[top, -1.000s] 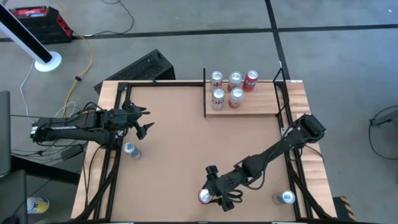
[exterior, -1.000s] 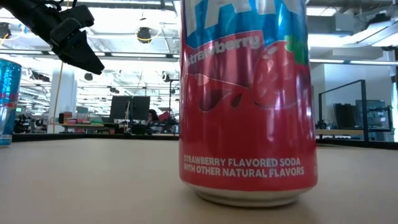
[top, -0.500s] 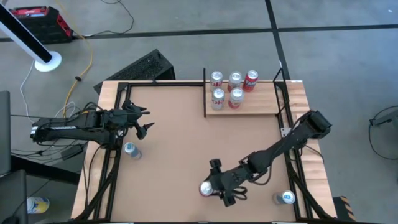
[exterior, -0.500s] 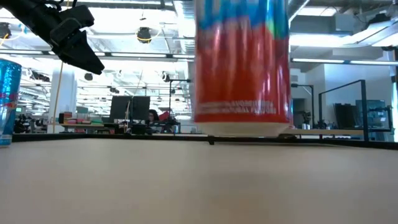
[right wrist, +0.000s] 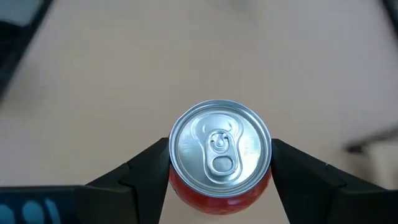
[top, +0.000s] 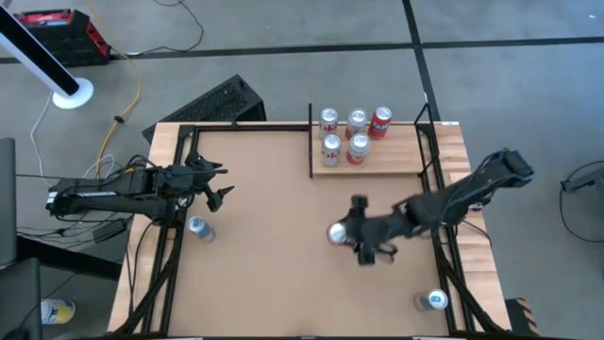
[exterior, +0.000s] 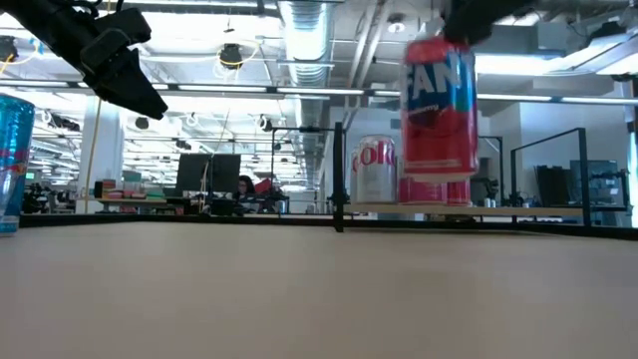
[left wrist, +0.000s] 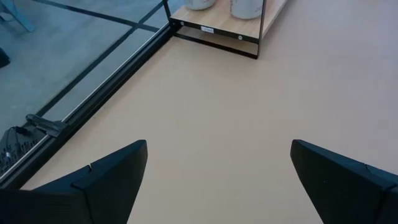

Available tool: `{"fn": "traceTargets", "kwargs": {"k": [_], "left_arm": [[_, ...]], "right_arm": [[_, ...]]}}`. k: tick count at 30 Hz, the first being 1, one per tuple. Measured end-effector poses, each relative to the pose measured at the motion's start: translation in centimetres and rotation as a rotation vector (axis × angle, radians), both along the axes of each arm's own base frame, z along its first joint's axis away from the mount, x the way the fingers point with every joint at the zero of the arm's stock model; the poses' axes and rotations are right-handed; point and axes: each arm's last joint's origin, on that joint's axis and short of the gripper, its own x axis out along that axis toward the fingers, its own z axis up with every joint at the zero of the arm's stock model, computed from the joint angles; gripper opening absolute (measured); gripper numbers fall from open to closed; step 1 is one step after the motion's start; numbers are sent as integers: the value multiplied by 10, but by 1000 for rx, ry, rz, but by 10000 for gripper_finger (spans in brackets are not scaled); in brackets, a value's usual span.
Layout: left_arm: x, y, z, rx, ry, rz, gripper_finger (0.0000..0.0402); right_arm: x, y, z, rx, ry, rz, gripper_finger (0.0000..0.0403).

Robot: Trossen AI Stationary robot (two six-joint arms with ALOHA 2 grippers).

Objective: Place canned beverage on shelf
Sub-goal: Put the orange soda can on the shelf

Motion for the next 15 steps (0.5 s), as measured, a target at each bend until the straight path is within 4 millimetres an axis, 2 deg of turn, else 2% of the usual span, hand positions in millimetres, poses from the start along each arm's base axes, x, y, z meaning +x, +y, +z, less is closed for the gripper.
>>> {"fn": "traceTargets", "kwargs": {"k": [8,15], "left_arm": [[0,0,0,0,0,0,382],[0,0,0,0,0,0,382]], "right_arm": [[-60,-79,19,10,-76,-185,270],[-105,-123,35,-18,-79,-331,270]]}}
